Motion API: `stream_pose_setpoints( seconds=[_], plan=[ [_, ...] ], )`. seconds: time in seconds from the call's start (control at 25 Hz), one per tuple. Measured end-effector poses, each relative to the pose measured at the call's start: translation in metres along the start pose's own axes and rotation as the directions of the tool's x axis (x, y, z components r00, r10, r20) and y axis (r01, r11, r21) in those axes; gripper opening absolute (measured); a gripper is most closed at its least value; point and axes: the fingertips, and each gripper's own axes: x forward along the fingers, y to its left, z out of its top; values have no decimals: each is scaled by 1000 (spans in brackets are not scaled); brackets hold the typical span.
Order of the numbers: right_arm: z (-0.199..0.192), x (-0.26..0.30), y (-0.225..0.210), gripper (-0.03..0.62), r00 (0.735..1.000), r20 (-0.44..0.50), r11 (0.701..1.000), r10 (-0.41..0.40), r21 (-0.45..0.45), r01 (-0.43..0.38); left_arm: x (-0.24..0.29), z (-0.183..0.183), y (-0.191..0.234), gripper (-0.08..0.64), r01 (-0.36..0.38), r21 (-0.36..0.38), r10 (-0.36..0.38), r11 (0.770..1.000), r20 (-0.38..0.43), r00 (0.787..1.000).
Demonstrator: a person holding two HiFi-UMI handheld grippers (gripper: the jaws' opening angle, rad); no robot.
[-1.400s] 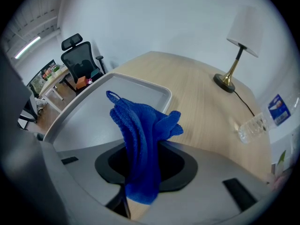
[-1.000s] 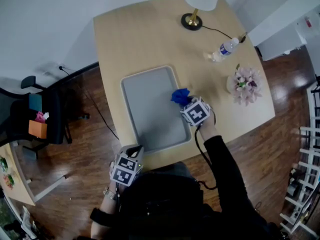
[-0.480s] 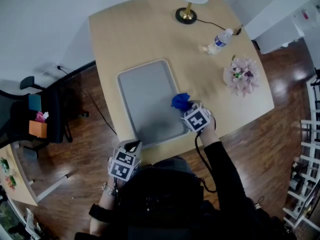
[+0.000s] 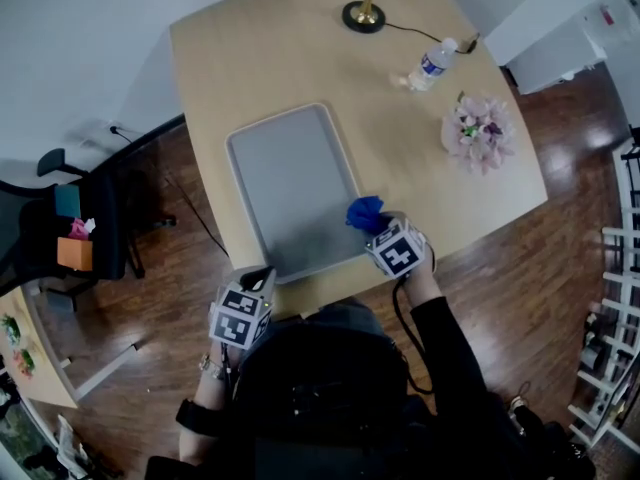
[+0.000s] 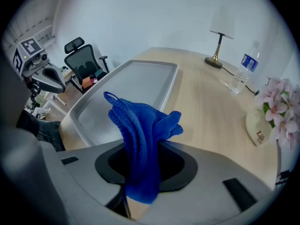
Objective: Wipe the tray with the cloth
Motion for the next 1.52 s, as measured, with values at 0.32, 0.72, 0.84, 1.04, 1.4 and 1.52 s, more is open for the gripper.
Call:
stream_pose_setpoints(
  seconds=[0.32, 0.72, 0.84, 1.04, 1.4, 1.52],
  plan=[
    [-30, -10, 11, 137, 1000, 11, 999, -15, 36, 14, -4, -8, -3, 3, -15, -18, 15, 1000, 4, 1000],
    [-38, -30, 41, 136, 998, 59, 1000, -10, -2, 11, -17, -22, -4, 3, -53, -76, 55, 996, 18, 998],
    [-46, -21, 52, 137, 999, 50, 1000, -14, -13, 14, -18, -31, 1, 3, -70, -113, 73, 991, 18, 997],
    [-43, -18, 74, 135, 999, 36, 998, 17, -57, -15, -22, -44, 5, 3, -90, -151, 93, 985, 15, 996],
    [-2, 3, 195, 135, 981, 5, 929, 192, -324, -180, -35, -59, 16, 3, -119, -197, 127, 973, 27, 992],
    [12, 5, 225, 135, 972, -11, 892, 235, -395, -221, -43, -64, 22, 3, -131, -217, 141, 967, 30, 990]
  ],
)
